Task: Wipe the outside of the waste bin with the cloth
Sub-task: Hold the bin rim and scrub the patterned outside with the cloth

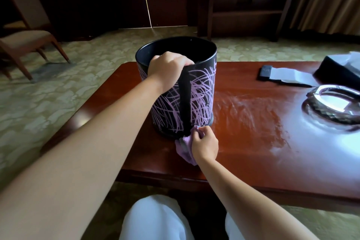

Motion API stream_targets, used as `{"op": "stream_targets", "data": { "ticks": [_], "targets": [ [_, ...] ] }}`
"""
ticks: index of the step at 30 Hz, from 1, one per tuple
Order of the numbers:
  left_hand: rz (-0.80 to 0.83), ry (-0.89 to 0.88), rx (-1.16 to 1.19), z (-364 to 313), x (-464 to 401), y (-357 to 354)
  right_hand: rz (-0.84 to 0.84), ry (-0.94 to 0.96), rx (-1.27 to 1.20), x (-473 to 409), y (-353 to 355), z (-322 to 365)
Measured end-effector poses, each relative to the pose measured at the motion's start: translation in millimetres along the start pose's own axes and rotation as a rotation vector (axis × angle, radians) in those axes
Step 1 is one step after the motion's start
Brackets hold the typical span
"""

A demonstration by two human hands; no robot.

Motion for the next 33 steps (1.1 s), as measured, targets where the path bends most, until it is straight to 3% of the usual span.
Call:
{"op": "stream_targets", "data": {
  "ticks": [3,7,9,13,18,25,30,33],
  "targets": [
    [0.008,-0.023,-0.017,1.1,-0.4,0.5,0.013,-0.048,0.036,-0.9,-0.9,-5.8],
    [0.02,-0.036,-0.042,1.6,0.3,-0.6,-0.037,0.069,0.008,4.5,1.3,-1.4],
    [0.016,-0.024,-0.033,0.5,0.2,-1.3,-0.009,-0.021,0.023,1.9,2.2,-2.7],
    [-0.067,0.108,0.118,3.2,0.1,-1.3,0.036,-0.075,0.066,-3.1,4.9,-2.3],
    [-0.081,0.131,0.094,5.7,-0.8,-1.4,0.058,-0.057,0.097,-3.3,5.0,-5.4],
    [-0.091,0.14,-0.003,2.0,-2.3,-2.7,-0.038,0.158,-0.019,3.6,7.8,9.0],
    [-0.097,0.107,-0.034,2.3,-4.2,-1.2,0.008,0.079,0.084,0.0,1.1,-0.9],
    [-0.112,0.087,-0.067,2.2,-4.4,-2.6,-0.058,0.239,0.067,3.3,1.5,7.0]
  ]
}}
Point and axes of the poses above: each hand's wrist, its own x-axis away from the middle knuckle, its own y-axis out of the back of the hand, z = x × y, the point moved 4 cm from there along -x, towards the middle knuckle, and after that the axes turned 13 degrees about z, right-handed, at the moved point
